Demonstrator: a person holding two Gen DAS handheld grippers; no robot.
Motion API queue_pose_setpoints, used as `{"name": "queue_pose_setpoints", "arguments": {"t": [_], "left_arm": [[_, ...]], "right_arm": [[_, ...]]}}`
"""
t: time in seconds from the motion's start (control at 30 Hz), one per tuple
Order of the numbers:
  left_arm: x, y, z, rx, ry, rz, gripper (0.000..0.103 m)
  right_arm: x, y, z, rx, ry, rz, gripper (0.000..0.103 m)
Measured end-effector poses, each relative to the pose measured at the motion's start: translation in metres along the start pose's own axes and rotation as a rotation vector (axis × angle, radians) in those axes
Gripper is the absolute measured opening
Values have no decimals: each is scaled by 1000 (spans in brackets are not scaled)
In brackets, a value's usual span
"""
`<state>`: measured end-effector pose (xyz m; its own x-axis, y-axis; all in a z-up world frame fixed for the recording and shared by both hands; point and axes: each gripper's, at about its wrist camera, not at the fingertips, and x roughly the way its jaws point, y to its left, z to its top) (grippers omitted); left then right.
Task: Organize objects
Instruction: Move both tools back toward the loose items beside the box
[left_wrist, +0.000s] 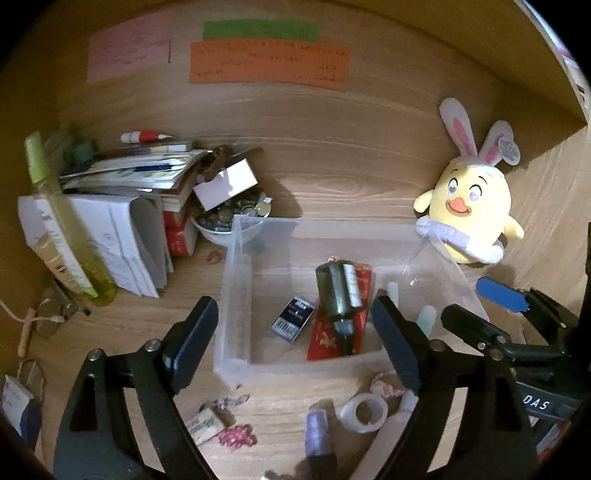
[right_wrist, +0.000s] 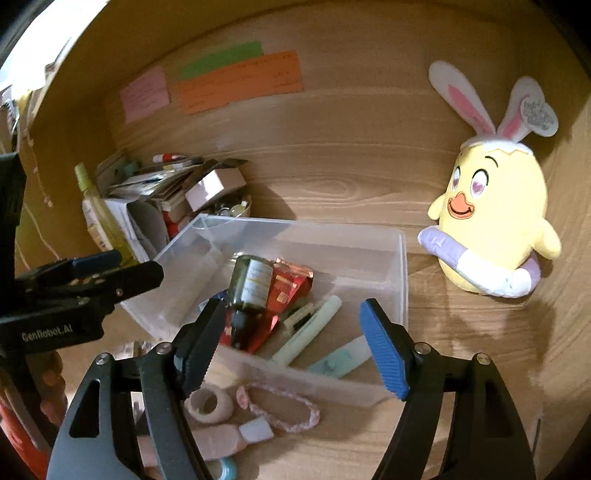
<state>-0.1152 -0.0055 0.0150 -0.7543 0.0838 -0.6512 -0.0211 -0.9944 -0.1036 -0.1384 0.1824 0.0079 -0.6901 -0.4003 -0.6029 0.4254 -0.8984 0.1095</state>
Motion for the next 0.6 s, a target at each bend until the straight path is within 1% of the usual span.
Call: {"name": "queue_pose_setpoints", "arguments": {"t": [0.13, 0.23, 0.33, 0.43, 0.6], "left_arm": [[-12, 2, -12, 4, 1, 14, 88], [-19, 4, -22, 2, 6, 12, 88], [-26, 10, -34, -1, 11, 8, 89], [-24, 16, -45, -8, 33, 2, 89], [-13, 28, -60, -39, 98, -17, 89]], "right_arm": [[-13, 7, -12, -21, -10, -14, 76], [-18, 10, -19, -17, -5, -8, 76], [-21, 13, -26, -24, 2, -26, 76], [-22, 15, -32, -23, 15, -31, 76], [-19, 15, -45, -3, 50, -23, 76]]}}
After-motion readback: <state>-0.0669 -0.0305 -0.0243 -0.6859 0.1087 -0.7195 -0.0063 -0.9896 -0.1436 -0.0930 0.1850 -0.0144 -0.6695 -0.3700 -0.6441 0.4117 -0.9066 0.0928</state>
